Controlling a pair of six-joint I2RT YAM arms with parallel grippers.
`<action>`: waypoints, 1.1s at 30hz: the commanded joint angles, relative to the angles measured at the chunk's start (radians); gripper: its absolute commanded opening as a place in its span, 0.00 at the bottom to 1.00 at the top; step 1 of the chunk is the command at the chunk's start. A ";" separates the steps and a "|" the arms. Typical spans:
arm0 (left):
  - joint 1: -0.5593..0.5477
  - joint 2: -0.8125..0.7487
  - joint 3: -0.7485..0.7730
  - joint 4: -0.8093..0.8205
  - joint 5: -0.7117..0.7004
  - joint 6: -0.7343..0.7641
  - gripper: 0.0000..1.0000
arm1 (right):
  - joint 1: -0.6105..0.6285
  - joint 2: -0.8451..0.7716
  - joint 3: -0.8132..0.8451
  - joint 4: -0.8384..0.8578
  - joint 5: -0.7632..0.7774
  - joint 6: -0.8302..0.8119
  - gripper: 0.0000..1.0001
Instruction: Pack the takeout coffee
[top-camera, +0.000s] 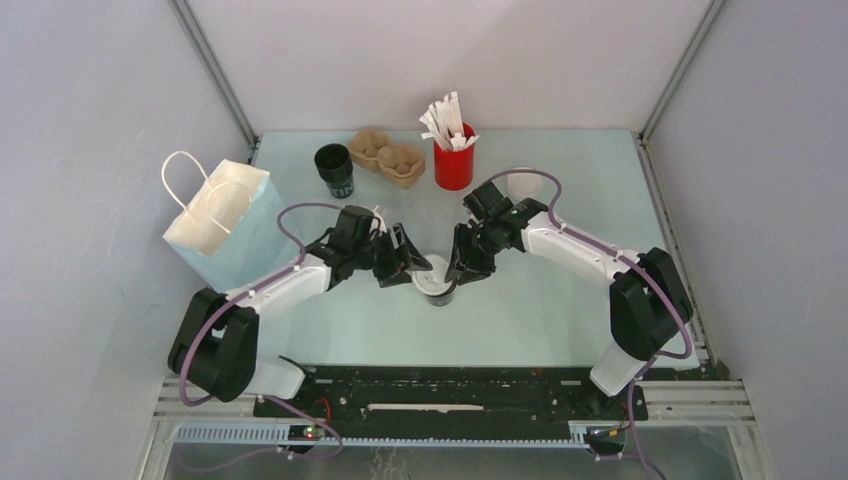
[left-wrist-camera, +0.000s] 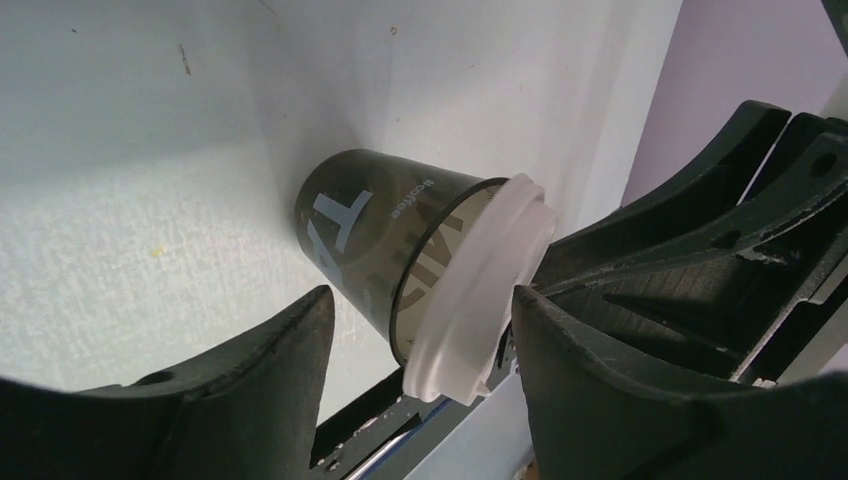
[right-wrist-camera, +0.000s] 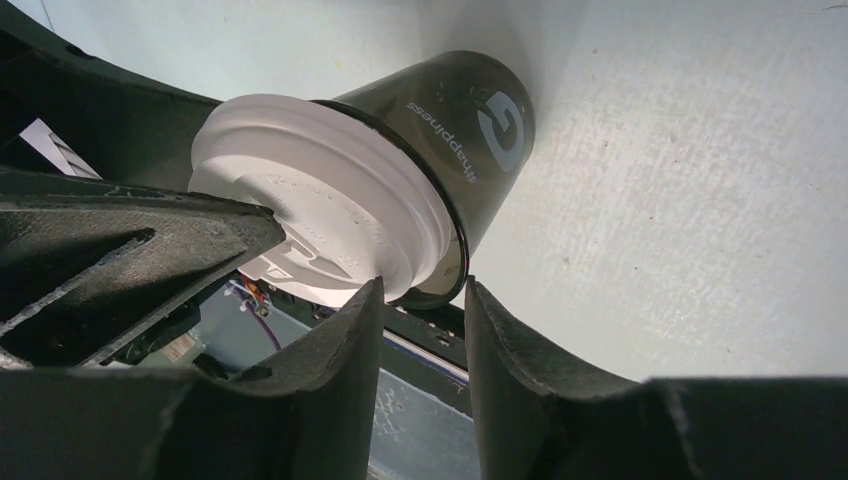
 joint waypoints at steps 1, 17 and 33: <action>0.004 -0.018 -0.018 0.057 0.047 -0.025 0.69 | 0.012 -0.021 0.032 0.011 0.010 0.014 0.43; -0.017 -0.030 0.036 -0.039 0.014 0.044 0.59 | -0.013 -0.090 -0.018 0.053 -0.020 0.003 0.66; -0.056 -0.051 0.060 -0.075 0.009 0.058 0.50 | -0.016 -0.078 -0.017 0.084 -0.025 0.022 0.54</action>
